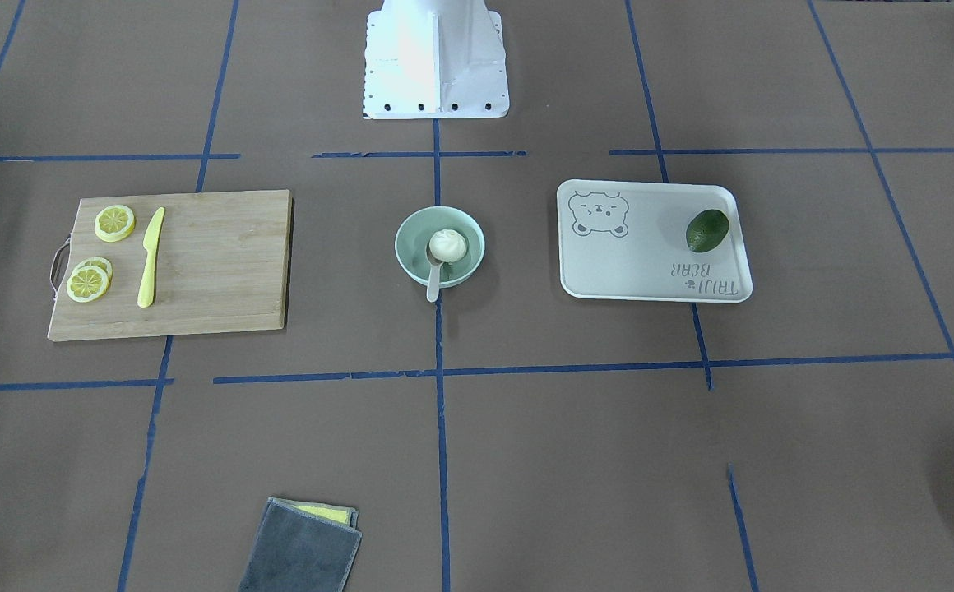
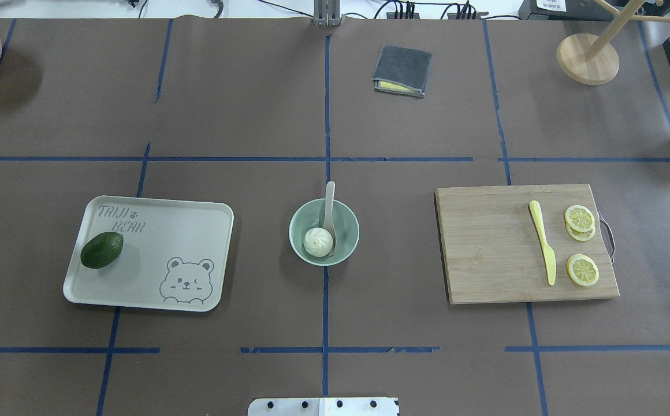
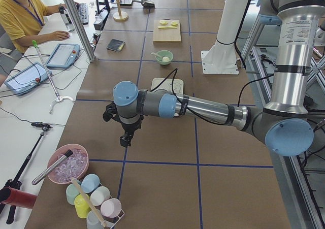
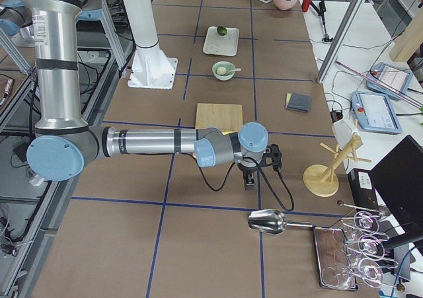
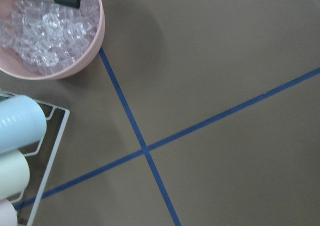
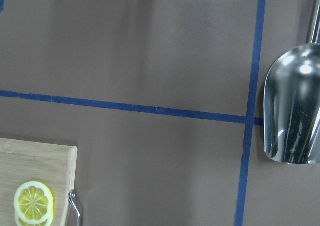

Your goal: Put spoon and bun in bowl

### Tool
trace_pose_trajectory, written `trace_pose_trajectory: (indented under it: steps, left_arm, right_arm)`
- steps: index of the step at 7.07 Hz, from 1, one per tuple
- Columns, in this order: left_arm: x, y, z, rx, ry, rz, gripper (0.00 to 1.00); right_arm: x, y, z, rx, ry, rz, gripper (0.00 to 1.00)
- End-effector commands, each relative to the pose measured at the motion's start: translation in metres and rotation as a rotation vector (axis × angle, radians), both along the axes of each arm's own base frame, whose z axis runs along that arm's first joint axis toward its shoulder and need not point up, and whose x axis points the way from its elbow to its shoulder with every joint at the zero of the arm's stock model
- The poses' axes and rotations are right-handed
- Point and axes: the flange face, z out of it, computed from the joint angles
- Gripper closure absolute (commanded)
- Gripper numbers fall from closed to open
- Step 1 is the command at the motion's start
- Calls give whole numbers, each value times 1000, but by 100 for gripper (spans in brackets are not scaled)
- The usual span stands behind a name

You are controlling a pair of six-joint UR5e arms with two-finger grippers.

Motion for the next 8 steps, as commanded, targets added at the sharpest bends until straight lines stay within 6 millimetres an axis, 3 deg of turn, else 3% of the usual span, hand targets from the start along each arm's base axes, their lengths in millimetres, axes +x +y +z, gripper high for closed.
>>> trace_pose_trajectory:
  steps: [1, 4, 7, 8]
  left_arm:
    - [1, 10, 15, -39, 7, 0, 0]
    - [3, 13, 28, -53, 1, 11, 0]
    - [6, 9, 17, -31, 20, -5, 0]
    - [6, 9, 17, -70, 23, -42, 0]
  right_arm:
    - [9, 0, -3, -23, -6, -27, 0]
    - [9, -4, -9, 0, 0, -25, 0]
    - [8, -5, -16, 0, 14, -19, 0]
    - [-15, -4, -10, -12, 17, -66, 0]
